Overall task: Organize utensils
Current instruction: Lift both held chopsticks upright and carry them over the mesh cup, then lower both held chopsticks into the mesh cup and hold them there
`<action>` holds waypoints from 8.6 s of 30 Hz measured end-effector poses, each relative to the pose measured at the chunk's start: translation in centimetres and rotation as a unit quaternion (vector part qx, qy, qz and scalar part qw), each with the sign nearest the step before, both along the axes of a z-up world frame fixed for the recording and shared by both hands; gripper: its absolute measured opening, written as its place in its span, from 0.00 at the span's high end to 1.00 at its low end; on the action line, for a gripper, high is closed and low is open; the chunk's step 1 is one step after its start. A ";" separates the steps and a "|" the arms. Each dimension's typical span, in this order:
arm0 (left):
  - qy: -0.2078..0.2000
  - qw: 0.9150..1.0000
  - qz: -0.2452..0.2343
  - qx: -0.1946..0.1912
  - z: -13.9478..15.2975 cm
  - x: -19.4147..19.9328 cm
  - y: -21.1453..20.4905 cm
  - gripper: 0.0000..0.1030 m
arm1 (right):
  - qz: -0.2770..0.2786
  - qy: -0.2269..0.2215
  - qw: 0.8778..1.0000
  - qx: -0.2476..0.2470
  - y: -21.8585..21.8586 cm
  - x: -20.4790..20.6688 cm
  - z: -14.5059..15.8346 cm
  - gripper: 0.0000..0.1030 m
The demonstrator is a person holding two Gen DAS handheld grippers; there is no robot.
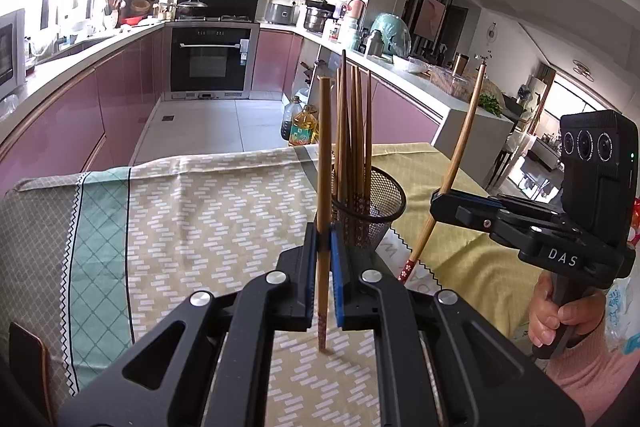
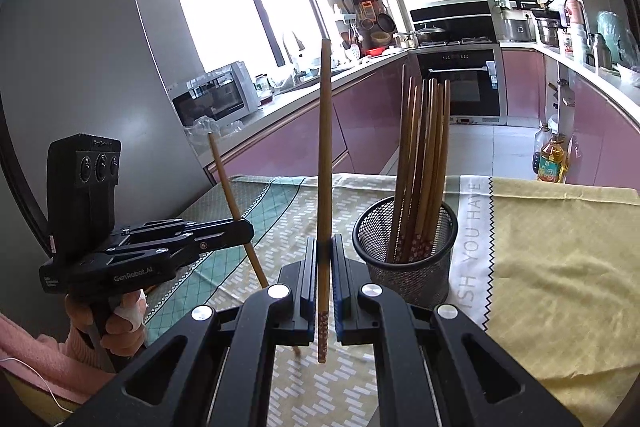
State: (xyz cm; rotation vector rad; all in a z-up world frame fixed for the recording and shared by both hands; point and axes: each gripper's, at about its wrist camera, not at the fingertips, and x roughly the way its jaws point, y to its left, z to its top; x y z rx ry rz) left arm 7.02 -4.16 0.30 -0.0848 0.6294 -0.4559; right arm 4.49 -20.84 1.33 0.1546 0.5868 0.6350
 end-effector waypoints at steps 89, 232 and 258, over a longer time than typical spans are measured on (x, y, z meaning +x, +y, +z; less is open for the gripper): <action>-0.093 0.995 -0.023 -0.001 7.3 1.3 -2.2 0.93 | -0.022 -0.065 0.998 0.007 -1.5 2.0 4.4 0.94; -0.028 0.999 -0.037 0.020 3.5 6.2 -4.2 0.93 | -0.041 0.012 0.999 -0.005 -1.3 7.4 -0.3 0.94; 0.007 0.999 -0.033 0.025 1.9 10.0 -4.7 0.92 | -0.037 0.029 0.999 -0.020 -0.7 8.8 -1.3 0.94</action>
